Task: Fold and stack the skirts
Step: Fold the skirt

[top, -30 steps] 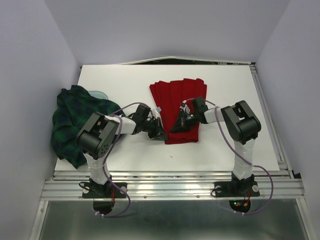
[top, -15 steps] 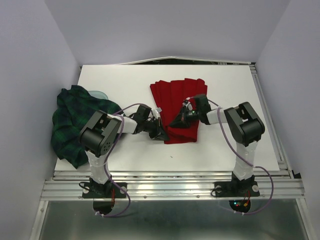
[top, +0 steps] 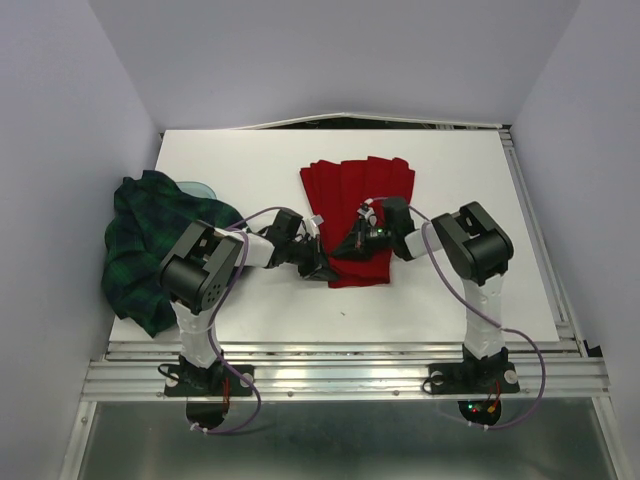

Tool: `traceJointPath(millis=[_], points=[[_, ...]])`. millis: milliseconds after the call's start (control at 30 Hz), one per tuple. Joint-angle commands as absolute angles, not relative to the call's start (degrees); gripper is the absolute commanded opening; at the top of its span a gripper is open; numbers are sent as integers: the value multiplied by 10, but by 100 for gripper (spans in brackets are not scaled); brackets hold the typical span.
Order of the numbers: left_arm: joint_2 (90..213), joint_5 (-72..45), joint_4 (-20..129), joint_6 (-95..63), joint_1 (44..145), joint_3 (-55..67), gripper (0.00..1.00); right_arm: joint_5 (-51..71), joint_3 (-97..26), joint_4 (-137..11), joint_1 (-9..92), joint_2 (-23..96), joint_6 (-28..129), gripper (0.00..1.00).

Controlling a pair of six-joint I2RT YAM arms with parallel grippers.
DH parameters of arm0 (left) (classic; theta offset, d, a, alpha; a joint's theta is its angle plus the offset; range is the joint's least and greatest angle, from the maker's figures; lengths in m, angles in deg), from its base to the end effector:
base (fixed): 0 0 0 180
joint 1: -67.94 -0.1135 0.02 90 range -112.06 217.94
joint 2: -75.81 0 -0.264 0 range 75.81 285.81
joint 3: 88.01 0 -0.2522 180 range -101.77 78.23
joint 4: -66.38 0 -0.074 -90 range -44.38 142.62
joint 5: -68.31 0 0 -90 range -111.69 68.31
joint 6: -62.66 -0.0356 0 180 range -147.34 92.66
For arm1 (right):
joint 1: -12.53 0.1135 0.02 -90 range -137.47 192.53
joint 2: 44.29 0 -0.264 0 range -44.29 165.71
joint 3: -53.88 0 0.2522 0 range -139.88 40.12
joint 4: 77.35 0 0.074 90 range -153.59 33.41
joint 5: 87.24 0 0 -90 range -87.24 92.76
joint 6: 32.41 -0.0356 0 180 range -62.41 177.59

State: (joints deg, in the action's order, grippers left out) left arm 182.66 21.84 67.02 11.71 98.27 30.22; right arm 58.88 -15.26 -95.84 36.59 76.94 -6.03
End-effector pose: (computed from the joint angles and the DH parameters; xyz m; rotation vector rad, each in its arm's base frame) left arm 0.2862 -0.1958 0.1177 0.2306 2.5545 -1.4350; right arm 0.3441 0.1860 0.0883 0.1682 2.5136 1.8309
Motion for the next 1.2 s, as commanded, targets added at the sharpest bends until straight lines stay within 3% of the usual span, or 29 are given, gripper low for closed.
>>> traceJointPath(millis=[0, 133, 267, 467, 833, 1167], points=[[1827, 198, 648, 100, 987, 303, 0, 569, -133, -1002, 372, 817, -56, 1], [1779, 216, 610, 71, 987, 294, 6, 565, -117, -997, 372, 835, -33, 1], [1692, 227, 559, 26, 981, 280, 19, 565, -115, -981, 372, 833, -12, 1], [1644, 200, 545, 17, 974, 250, 23, 584, -120, -987, 372, 814, -6, 1], [1683, 193, 597, 44, 973, 248, 17, 598, -127, -933, 372, 712, -8, 1], [1697, 151, 611, 96, 918, 252, 5, 592, -126, -916, 383, 736, 4, 1]])
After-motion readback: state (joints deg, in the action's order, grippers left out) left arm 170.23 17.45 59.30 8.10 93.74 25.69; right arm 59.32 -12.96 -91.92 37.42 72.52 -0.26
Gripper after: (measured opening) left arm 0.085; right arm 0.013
